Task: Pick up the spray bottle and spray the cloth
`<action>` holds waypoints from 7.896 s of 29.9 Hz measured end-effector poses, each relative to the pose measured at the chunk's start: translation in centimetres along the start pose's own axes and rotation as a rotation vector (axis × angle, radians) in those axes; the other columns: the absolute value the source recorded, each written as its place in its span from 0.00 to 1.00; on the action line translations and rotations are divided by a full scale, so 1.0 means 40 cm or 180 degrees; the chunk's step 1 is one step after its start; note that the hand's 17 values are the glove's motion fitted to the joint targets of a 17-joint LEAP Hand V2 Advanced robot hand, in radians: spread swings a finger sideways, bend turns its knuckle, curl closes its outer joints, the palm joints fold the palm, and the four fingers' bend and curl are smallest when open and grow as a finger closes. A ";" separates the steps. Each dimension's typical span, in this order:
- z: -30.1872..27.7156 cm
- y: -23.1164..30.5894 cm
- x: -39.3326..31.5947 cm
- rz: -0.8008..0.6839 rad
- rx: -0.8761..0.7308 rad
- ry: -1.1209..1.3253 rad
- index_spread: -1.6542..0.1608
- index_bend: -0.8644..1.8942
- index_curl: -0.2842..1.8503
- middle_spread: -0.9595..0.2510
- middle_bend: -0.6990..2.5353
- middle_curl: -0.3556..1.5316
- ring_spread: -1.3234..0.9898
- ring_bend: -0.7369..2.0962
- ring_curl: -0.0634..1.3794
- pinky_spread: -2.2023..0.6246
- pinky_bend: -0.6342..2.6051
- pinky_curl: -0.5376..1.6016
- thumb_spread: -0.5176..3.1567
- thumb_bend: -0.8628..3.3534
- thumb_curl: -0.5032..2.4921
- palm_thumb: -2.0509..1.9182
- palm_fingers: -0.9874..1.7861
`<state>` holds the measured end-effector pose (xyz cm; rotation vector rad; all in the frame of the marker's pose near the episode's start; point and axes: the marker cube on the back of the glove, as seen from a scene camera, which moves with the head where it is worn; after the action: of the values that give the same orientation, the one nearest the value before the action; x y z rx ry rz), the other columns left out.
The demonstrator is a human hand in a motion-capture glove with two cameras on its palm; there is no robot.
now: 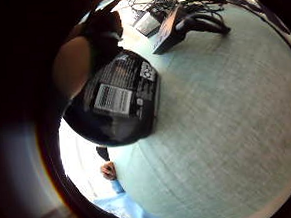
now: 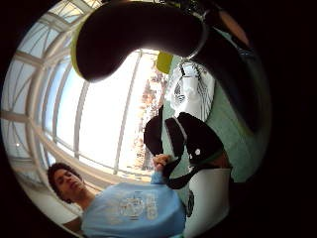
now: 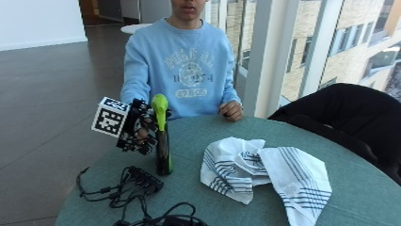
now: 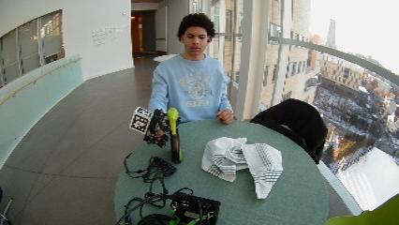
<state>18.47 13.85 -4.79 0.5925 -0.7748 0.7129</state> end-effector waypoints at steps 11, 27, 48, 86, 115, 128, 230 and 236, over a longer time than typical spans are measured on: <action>0.057 -0.087 0.007 0.0111 -0.0009 -0.0414 0.72 0.37 0.27 0.74 0.30 0.39 0.57 0.34 0.24 0.87 0.27 0.41 0.44 0.20 0.27 0.70 0.58; 0.069 -0.105 -0.028 -0.0099 0.0067 -0.0094 0.76 0.40 0.32 0.72 0.32 0.41 0.55 0.38 0.27 0.87 0.23 0.37 0.42 0.21 0.30 0.74 0.72; 0.200 -0.139 -0.237 0.0329 -0.1957 0.0525 0.79 0.37 0.33 0.73 0.31 0.42 0.56 0.40 0.30 0.87 0.25 0.38 0.39 0.20 0.33 0.74 0.76; 0.242 -0.137 -0.261 0.0484 -0.2148 0.0722 0.80 0.37 0.34 0.73 0.32 0.43 0.56 0.42 0.31 0.86 0.26 0.40 0.39 0.20 0.35 0.74 0.77; 0.265 -0.117 -0.265 0.0548 -0.2393 0.0935 0.81 0.37 0.34 0.73 0.33 0.44 0.57 0.42 0.31 0.85 0.25 0.41 0.39 0.20 0.36 0.74 0.78; 0.278 -0.114 -0.270 0.0558 -0.2423 0.0981 0.81 0.37 0.34 0.73 0.33 0.44 0.57 0.43 0.31 0.85 0.26 0.41 0.39 0.20 0.36 0.73 0.78; 0.080 0.197 -0.113 -0.1323 -0.1077 0.1939 0.72 0.36 0.27 0.73 0.32 0.42 0.56 0.35 0.28 0.86 0.25 0.40 0.44 0.20 0.29 0.70 0.62; 0.078 0.201 -0.106 -0.1321 -0.1118 0.1957 0.72 0.37 0.27 0.72 0.32 0.42 0.56 0.35 0.28 0.86 0.25 0.40 0.45 0.20 0.29 0.70 0.62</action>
<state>8.95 15.16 -4.58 0.1779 -0.1793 0.3271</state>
